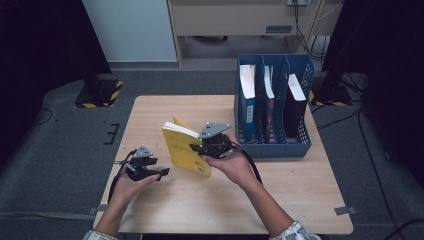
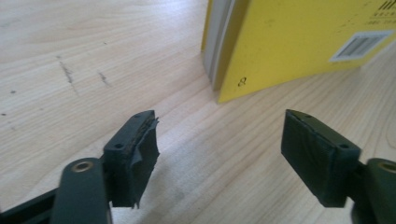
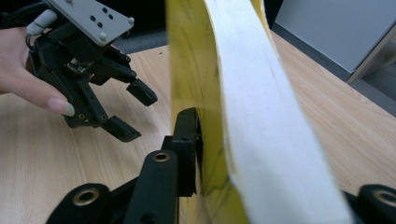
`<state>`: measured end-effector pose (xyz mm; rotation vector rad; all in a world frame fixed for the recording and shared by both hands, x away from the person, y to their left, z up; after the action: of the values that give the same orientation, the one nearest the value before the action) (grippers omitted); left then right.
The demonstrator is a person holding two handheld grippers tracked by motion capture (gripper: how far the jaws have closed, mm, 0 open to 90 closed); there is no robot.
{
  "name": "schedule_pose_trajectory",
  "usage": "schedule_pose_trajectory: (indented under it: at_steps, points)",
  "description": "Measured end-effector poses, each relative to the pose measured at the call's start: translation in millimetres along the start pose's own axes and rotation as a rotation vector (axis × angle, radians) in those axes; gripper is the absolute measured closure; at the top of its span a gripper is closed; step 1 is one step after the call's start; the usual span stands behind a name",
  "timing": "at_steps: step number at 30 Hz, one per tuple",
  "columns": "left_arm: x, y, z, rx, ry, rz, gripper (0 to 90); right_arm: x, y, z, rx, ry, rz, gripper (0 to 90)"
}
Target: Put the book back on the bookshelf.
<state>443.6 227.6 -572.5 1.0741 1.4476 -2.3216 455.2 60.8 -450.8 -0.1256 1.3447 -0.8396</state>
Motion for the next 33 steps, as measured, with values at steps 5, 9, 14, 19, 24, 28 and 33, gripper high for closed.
schedule_pose_trajectory:
  at_steps: [5, 9, 14, 19, 24, 28, 33]
  points:
    - [3.0, 2.9, -6.0, -0.033, -0.018, -0.016, 17.2, 1.1, 3.2, 12.8, 0.045, -0.005, -0.027, 73.4]
    - [3.1, 3.0, -8.9, -0.044, -0.022, -0.017, 16.3, 3.0, 5.8, 25.4, 0.075, 0.021, -0.032, 73.6]
    - [3.4, 3.0, -11.6, -0.052, -0.03, -0.015, 16.4, 5.7, 7.4, 34.5, 0.081, 0.062, -0.027, 73.9]
    - [4.1, 4.0, -12.9, -0.064, -0.024, -0.023, 16.0, 5.1, 5.8, 31.7, 0.047, 0.079, -0.026, 72.4]
    - [2.3, 2.6, -15.5, -0.075, -0.037, -0.007, 15.8, 0.8, 4.7, 29.8, 0.023, 0.094, -0.017, 69.9]
    - [3.0, 3.1, -16.5, -0.076, -0.041, -0.009, 15.0, -3.0, 5.9, 28.4, 0.003, 0.097, -0.008, 67.4]
    - [4.4, 3.5, -17.5, -0.071, -0.053, -0.013, 15.0, -7.5, 8.2, 26.5, -0.016, 0.097, -0.001, 67.7]
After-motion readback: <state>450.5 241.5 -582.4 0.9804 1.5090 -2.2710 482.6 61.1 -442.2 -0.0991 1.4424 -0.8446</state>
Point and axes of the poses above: each handheld gripper's, and its own axes: y roughly forward along the jaws, x roughly out of its underside, z roughly to its right, the point moved 10 cm from there along y, roughly forward along the jaws, and after that the axes turned 13 degrees about -y, right-handed, at the moved point
